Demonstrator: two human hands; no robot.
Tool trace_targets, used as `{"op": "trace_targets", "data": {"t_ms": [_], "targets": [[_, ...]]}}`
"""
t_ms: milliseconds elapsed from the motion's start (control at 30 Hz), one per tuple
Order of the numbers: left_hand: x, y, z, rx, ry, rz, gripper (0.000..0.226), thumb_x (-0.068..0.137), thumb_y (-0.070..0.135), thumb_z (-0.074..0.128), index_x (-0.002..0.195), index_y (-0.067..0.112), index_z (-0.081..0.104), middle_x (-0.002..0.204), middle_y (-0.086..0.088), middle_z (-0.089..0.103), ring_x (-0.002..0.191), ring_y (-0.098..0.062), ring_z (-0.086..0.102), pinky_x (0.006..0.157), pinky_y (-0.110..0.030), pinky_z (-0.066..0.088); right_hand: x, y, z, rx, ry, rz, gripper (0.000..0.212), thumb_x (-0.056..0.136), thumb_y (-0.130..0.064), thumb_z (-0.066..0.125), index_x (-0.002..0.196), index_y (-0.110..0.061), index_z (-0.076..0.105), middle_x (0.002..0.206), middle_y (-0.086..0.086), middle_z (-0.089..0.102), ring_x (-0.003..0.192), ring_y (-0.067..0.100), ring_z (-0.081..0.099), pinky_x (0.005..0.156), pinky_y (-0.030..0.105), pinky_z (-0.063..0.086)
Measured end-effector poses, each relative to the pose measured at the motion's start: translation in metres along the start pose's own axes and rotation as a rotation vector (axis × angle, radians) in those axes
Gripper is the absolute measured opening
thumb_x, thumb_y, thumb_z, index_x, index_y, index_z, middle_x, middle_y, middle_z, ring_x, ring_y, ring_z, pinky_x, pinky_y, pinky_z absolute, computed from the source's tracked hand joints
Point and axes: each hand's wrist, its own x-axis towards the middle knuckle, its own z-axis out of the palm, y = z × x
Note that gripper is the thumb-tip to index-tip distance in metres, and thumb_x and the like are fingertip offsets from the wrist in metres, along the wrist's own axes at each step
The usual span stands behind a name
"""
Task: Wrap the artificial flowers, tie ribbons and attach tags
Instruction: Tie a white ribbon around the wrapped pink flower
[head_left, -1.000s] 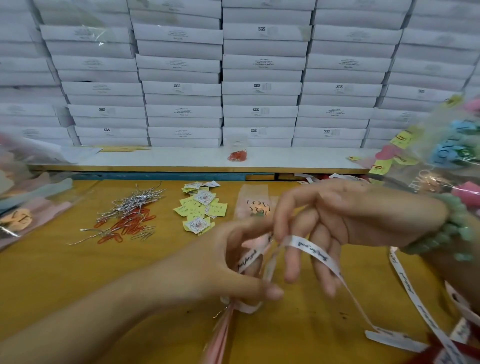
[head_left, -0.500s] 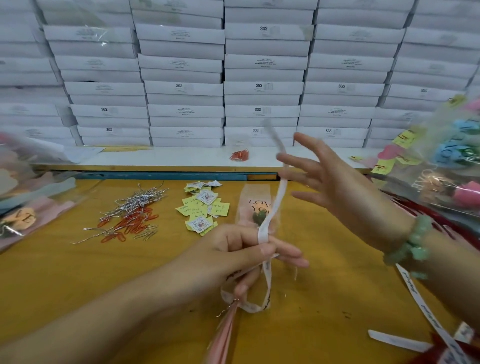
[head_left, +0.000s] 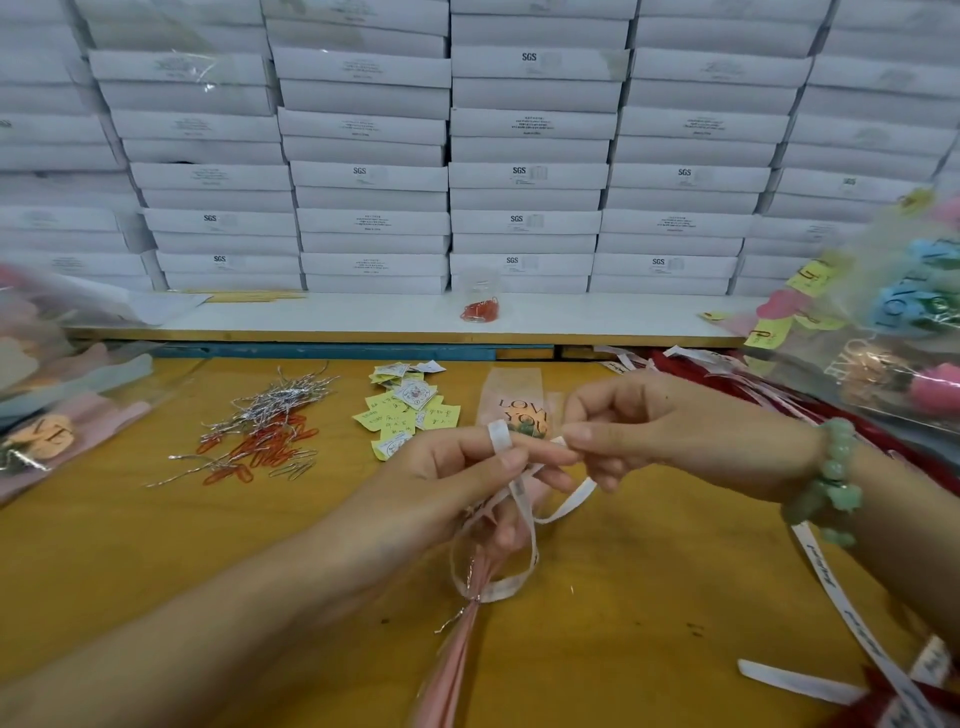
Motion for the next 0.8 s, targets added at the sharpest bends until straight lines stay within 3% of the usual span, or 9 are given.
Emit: {"op": "trace_targets", "data": {"t_ms": [100, 167, 333, 433, 533, 633, 667, 800], "targets": [[-0.001, -0.002, -0.001, 0.011, 0.051, -0.016, 0.029, 0.091, 0.038, 0.055, 0.113, 0.028, 0.072, 0.077, 0.002, 0.068, 0.065, -0.006, 0.061, 0.063, -0.019, 0.051, -0.002, 0.001, -0.008, 0.121, -0.005, -0.068, 0.019, 0.091, -0.027, 0.058, 0.076, -0.016, 0.062, 0.06, -0.004, 0.054, 0.06, 0.01, 0.053, 0.065, 0.019, 0.048], [-0.001, -0.002, -0.001, 0.013, 0.077, -0.022, 0.027, 0.092, 0.039, 0.056, 0.112, 0.031, 0.072, 0.07, 0.009, 0.064, 0.065, -0.004, 0.061, 0.064, -0.018, 0.051, -0.002, 0.001, -0.013, 0.25, 0.024, -0.11, 0.017, 0.088, -0.028, 0.058, 0.074, -0.017, 0.06, 0.059, -0.005, 0.048, 0.058, 0.01, 0.051, 0.063, 0.021, 0.047], [-0.001, -0.003, -0.002, -0.021, 0.072, -0.043, 0.028, 0.09, 0.038, 0.059, 0.113, 0.028, 0.072, 0.068, 0.002, 0.062, 0.065, -0.008, 0.061, 0.065, -0.023, 0.055, -0.001, 0.0, -0.022, 0.546, 0.073, -0.176, 0.021, 0.085, -0.028, 0.059, 0.072, -0.013, 0.052, 0.057, -0.005, 0.042, 0.055, 0.01, 0.045, 0.056, 0.022, 0.043], [-0.001, -0.004, -0.002, -0.026, 0.065, -0.056, 0.029, 0.088, 0.037, 0.059, 0.111, 0.026, 0.073, 0.068, -0.002, 0.062, 0.065, -0.01, 0.06, 0.066, -0.026, 0.055, -0.003, 0.001, -0.023, 0.636, -0.021, -0.19, 0.03, 0.082, -0.032, 0.072, 0.072, -0.014, 0.051, 0.059, -0.005, 0.043, 0.056, 0.009, 0.046, 0.057, 0.022, 0.042], [-0.001, -0.008, -0.002, -0.046, 0.077, -0.065, 0.025, 0.088, 0.033, 0.062, 0.106, 0.02, 0.075, 0.071, -0.004, 0.062, 0.066, -0.012, 0.061, 0.065, -0.025, 0.055, -0.004, 0.003, -0.018, 0.553, -0.204, -0.127, 0.022, 0.082, -0.033, 0.073, 0.075, -0.014, 0.062, 0.065, -0.002, 0.051, 0.059, 0.009, 0.051, 0.056, 0.021, 0.046], [0.0, -0.017, 0.001, -0.119, 0.138, -0.062, 0.014, 0.087, 0.019, 0.067, 0.097, 0.012, 0.075, 0.075, -0.01, 0.064, 0.063, -0.015, 0.061, 0.062, -0.025, 0.055, -0.002, 0.003, -0.004, 0.346, -0.356, -0.006, 0.002, 0.085, -0.023, 0.07, 0.085, -0.021, 0.07, 0.074, -0.004, 0.065, 0.063, 0.005, 0.06, 0.054, 0.014, 0.05], [0.0, -0.02, 0.001, -0.137, 0.16, -0.053, 0.012, 0.086, 0.015, 0.069, 0.096, 0.01, 0.074, 0.079, -0.013, 0.065, 0.063, -0.017, 0.061, 0.062, -0.025, 0.055, -0.001, 0.005, 0.002, 0.276, -0.379, 0.03, 0.007, 0.087, -0.018, 0.068, 0.086, -0.024, 0.071, 0.077, -0.007, 0.067, 0.065, 0.003, 0.062, 0.054, 0.013, 0.05], [-0.002, -0.026, 0.0, -0.032, 0.223, 0.009, 0.013, 0.086, 0.01, 0.07, 0.098, 0.014, 0.073, 0.101, -0.009, 0.072, 0.079, -0.023, 0.069, 0.065, -0.026, 0.055, 0.009, 0.016, 0.035, 0.083, -0.266, 0.132, 0.01, 0.086, -0.014, 0.071, 0.08, -0.022, 0.07, 0.074, -0.003, 0.067, 0.062, 0.003, 0.062, 0.05, 0.013, 0.046]]}}
